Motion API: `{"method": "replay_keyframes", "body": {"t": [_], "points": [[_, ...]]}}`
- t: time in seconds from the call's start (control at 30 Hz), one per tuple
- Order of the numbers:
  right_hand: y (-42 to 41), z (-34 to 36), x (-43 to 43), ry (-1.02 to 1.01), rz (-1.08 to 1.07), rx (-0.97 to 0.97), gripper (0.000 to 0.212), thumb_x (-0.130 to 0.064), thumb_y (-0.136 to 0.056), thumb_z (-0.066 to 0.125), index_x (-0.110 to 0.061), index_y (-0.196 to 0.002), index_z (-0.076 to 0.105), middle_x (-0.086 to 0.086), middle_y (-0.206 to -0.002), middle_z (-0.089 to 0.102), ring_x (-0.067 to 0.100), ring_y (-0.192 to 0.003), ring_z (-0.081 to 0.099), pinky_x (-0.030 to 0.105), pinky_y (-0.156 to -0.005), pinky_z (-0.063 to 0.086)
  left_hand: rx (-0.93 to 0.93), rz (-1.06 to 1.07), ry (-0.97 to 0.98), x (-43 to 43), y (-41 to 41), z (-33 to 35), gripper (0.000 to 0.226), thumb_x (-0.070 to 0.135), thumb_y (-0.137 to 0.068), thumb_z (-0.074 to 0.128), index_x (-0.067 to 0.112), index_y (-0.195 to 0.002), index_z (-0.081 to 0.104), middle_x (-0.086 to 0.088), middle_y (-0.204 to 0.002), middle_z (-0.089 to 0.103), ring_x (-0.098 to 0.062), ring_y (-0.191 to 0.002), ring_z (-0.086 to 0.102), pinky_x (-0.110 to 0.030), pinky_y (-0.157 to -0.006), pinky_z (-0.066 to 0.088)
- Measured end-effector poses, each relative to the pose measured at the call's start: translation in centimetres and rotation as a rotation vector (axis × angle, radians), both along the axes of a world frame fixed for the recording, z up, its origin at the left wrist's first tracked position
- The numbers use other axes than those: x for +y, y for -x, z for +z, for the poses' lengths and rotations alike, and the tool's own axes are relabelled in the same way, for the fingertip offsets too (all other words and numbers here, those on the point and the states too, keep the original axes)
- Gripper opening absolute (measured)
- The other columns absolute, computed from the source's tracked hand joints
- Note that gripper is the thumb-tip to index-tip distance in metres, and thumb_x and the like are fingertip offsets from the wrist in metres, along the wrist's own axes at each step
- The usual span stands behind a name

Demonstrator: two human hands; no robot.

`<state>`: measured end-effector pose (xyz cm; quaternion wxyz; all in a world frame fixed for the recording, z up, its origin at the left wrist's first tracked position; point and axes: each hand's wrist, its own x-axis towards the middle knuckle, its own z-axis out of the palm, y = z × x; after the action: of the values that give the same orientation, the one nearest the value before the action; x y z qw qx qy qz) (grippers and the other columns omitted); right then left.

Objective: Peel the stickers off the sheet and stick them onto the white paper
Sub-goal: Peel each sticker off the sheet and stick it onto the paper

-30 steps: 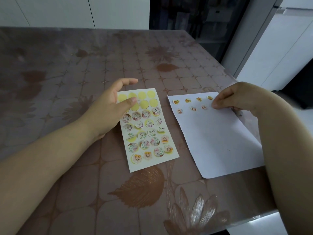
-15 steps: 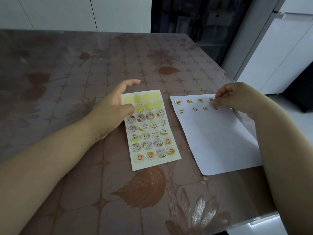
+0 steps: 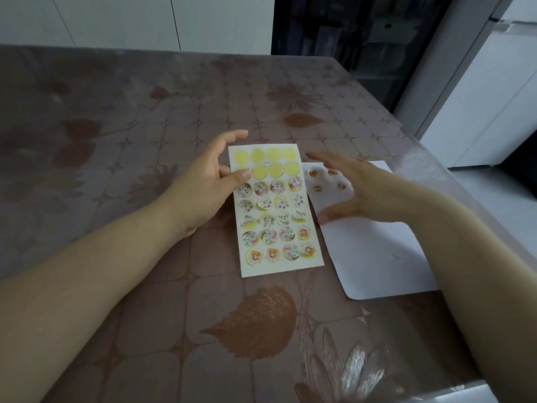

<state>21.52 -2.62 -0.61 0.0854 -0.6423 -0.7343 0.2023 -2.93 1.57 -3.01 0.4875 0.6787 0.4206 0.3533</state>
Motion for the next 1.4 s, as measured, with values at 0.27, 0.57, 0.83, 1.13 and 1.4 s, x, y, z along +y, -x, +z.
{"method": "replay_keyframes", "body": {"t": [0.27,0.57,0.83,1.13,1.4], "points": [[6.0,-0.6,-0.3,-0.603,0.036,0.240,0.015,-0.035,-0.081,0.067,-0.024,-0.091,0.072,-0.018,-0.087,0.051,0.006,-0.087,0.048,0.011,-0.080,0.033,0.018,0.001,-0.042,-0.1,-0.3,-0.1,0.052,0.022,-0.094,0.057,0.038,-0.139,0.037,0.004,-0.065,0.069,-0.004,-0.082,0.069,-0.020,-0.089,0.048],[8.2,-2.5,0.1,-0.735,0.151,0.205,0.011,-0.028,-0.076,0.069,-0.021,-0.083,0.074,-0.005,-0.085,0.061,0.019,-0.083,0.051,0.037,-0.078,0.042,-0.064,-0.096,-0.009,-0.2,-0.5,-0.1,0.048,0.013,-0.099,0.046,0.036,-0.139,0.037,0.001,-0.068,0.070,-0.012,-0.079,0.069,-0.023,-0.077,0.053],[7.9,-2.2,-0.3,-0.645,0.138,0.323,0.006,-0.023,-0.080,0.068,-0.022,-0.085,0.070,-0.027,-0.075,0.053,-0.010,-0.090,0.038,0.012,-0.087,0.025,-0.073,-0.115,0.004,-0.3,-0.3,0.1,0.048,0.014,-0.098,0.046,0.036,-0.139,0.033,0.001,-0.072,0.074,-0.009,-0.080,0.072,-0.013,-0.073,0.050],[2.4,1.8,-0.5,-0.237,-0.184,0.518,0.012,-0.023,-0.072,0.077,-0.028,-0.069,0.067,-0.008,-0.070,0.069,-0.004,-0.062,0.057,0.007,-0.061,0.041,0.016,-0.026,-0.053,-0.1,-0.2,-0.1,0.052,0.015,-0.100,0.044,0.044,-0.141,0.030,-0.005,-0.099,0.073,-0.010,-0.102,0.067,-0.034,-0.104,0.043],[0.1,0.5,0.0,0.151,-0.337,0.408,0.027,-0.024,-0.068,0.081,-0.029,-0.087,0.063,0.002,-0.089,0.071,0.024,-0.088,0.066,0.038,-0.092,0.048,0.094,-0.014,-0.101,0.4,0.1,-0.7,0.053,0.015,-0.100,0.043,0.050,-0.138,0.030,-0.032,-0.100,0.063,-0.031,-0.102,0.064,-0.042,-0.107,0.041]]}}
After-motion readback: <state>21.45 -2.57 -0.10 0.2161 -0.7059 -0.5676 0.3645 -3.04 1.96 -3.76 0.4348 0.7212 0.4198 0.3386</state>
